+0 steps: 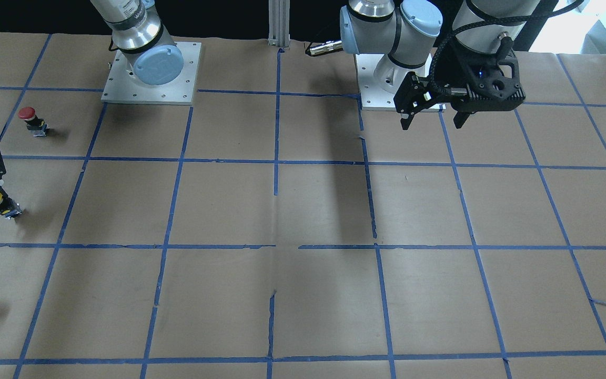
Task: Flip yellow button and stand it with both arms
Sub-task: 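Lower the button upright with the right gripper beside the green button, then open the right gripper and raise it away from the standing button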
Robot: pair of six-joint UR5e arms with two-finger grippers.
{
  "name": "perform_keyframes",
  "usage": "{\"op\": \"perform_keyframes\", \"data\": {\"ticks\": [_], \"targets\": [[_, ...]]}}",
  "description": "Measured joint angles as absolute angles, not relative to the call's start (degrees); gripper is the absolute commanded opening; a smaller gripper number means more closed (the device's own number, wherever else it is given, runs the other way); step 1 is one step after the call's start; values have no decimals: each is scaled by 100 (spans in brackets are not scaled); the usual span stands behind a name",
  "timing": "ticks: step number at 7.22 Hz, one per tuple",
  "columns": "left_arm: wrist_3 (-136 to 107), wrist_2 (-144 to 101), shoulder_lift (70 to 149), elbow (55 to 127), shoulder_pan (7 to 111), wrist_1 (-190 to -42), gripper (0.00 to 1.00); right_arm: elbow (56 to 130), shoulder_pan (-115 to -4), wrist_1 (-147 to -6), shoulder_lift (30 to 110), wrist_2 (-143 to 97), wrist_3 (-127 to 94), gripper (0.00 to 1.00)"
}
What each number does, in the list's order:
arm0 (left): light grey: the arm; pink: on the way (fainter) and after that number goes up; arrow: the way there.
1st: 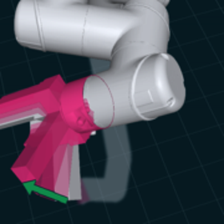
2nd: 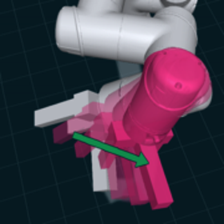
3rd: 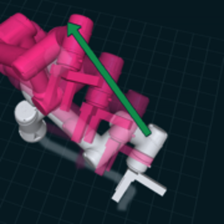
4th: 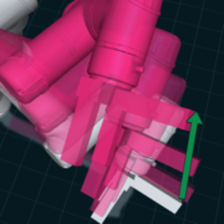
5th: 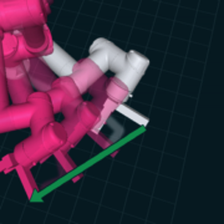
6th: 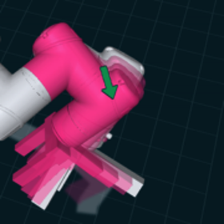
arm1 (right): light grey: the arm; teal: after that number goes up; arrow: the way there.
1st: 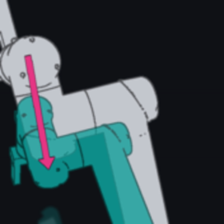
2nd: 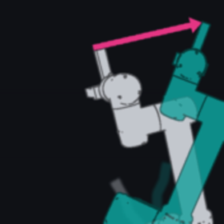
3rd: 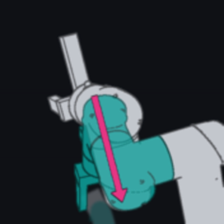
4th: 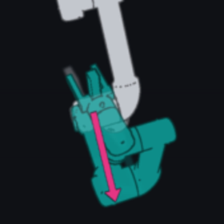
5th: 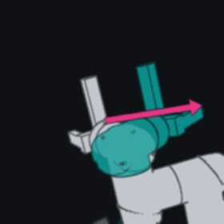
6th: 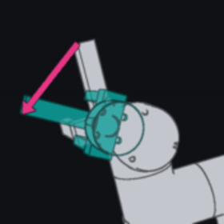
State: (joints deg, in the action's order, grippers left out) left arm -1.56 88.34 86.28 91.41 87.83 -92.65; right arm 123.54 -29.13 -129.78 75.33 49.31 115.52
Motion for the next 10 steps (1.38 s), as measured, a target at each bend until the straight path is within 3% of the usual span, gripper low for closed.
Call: {"op": "perform_keyframes", "data": {"ticks": [1,4,8,10], "targets": [[-119,8738,8642,9127,8780,-9259,100,12353,-2910,-12976,7480,4931,11550,99],[-53,8665,8678,9058,8776,-9157,100,12332,-2910,-12815,7530,4964,11426,100],[-59,8647,8684,9062,8781,-9141,100,12294,-3191,-12642,9149,5699,8979,100],[-56,8639,8668,9094,8783,-9135,100,12029,-3806,-12572,9527,6470,7106,100]]}}
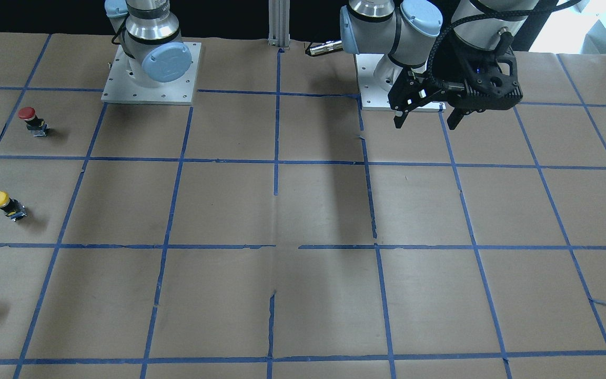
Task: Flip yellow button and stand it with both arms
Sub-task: 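Open the right gripper and raise it away from the standing button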
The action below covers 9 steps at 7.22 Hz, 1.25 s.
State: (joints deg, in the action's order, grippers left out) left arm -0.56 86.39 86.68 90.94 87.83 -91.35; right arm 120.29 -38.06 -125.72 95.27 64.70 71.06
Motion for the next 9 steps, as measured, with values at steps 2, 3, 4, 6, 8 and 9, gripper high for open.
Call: {"op": "perform_keyframes", "data": {"ticks": [2,3,4,6,8,9], "targets": [[-53,8632,8666,9066,8788,-9132,100,11321,-4942,-11990,9570,7462,4728,100],[-53,8631,8661,9058,8789,-9132,100,10899,-5519,-11421,9538,7828,3489,100],[-55,8633,8661,9056,8789,-9132,100,10483,-6072,-10780,9468,8147,2225,100],[-72,8673,8666,9048,8789,-9142,100,9859,-7152,-9768,9347,8816,426,100],[-78,8706,8650,9045,8789,-9171,100,9463,-8136,-9110,9304,9140,-803,100],[-79,8711,8637,9044,8789,-9184,100,9375,-8438,-8859,9307,9179,-1072,100]]}}
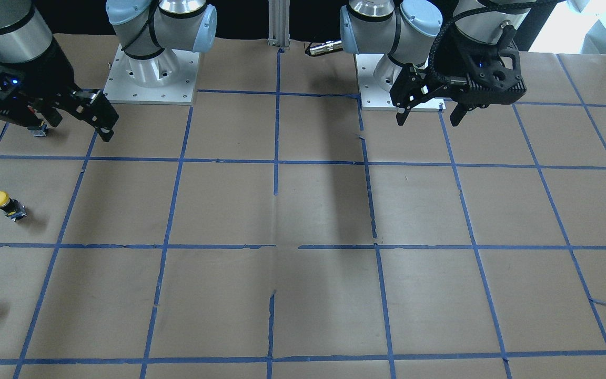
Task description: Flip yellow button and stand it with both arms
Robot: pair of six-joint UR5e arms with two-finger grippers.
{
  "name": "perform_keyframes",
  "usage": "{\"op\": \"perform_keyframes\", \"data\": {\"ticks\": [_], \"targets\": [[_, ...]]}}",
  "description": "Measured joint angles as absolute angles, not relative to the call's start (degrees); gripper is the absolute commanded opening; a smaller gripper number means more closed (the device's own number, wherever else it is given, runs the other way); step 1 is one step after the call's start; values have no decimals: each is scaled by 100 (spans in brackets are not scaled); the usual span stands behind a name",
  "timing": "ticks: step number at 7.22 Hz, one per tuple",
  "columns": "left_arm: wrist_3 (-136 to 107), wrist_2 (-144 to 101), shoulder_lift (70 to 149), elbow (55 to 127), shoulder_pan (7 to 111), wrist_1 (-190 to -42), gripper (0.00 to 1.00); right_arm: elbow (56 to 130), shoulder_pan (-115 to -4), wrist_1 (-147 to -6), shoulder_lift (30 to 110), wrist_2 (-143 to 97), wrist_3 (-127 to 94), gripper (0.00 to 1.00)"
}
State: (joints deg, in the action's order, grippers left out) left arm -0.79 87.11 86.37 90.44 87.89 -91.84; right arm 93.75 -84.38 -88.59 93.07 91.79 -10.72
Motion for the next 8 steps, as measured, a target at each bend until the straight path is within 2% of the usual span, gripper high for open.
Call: {"op": "perform_keyframes", "data": {"ticks": [4,8], "targets": [[-81,8683,8654,9041,8789,-9187,100,9387,-9081,-8592,9378,9239,-1222,100],[-164,8661,8700,9045,8809,-9246,100,9420,-9043,-8464,9371,9395,-1234,100]]}}
